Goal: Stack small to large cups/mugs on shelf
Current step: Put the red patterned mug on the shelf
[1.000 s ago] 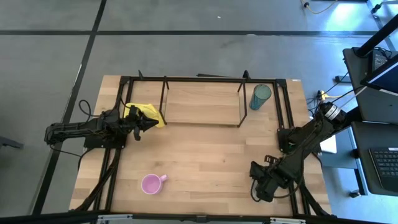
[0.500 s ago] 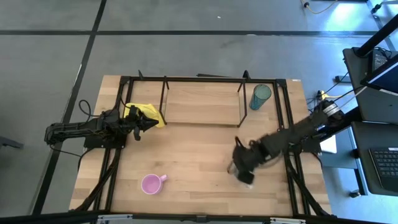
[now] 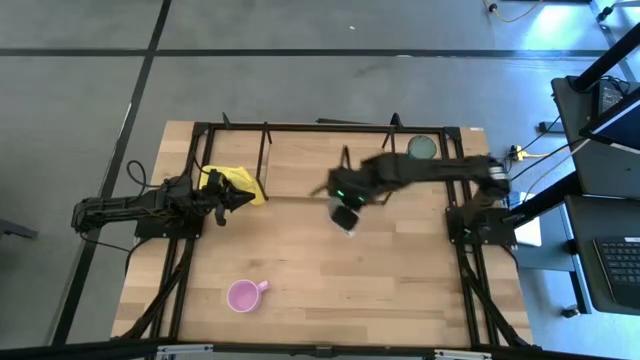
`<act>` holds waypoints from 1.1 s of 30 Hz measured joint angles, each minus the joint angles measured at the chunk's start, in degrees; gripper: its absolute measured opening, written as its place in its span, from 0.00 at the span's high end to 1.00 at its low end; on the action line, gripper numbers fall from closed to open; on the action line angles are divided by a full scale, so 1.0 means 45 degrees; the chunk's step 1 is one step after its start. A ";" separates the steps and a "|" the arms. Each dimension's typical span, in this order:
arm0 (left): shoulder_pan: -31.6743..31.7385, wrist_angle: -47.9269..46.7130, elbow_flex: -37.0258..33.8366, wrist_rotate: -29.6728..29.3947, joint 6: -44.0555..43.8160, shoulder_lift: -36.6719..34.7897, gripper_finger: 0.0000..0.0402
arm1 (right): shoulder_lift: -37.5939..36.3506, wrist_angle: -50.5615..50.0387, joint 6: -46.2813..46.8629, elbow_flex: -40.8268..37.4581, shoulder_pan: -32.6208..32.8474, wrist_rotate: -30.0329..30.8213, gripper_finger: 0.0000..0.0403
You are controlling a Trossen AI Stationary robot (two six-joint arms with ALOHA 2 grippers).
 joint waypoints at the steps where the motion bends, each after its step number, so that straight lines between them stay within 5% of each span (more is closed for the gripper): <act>1: -0.0001 0.0001 -0.0001 0.0000 -0.0001 -0.0004 0.97 | 0.0470 -0.0255 -0.0178 0.0520 -0.0331 -0.0044 0.93; 14: 0.0003 0.0000 0.0000 -0.0005 0.0002 -0.0005 0.97 | 0.3975 -0.1811 -0.1314 0.5096 -0.4496 -0.2225 0.94; 20: 0.0003 0.0000 -0.0001 -0.0004 -0.0002 -0.0002 0.97 | 0.4758 -0.2164 -0.1144 0.5318 -0.5688 -0.2225 0.93; 33: -0.0002 0.0004 0.0000 -0.0005 0.0002 -0.0003 0.97 | 0.5662 -0.1630 -0.1014 0.5376 -0.5943 -0.2353 0.93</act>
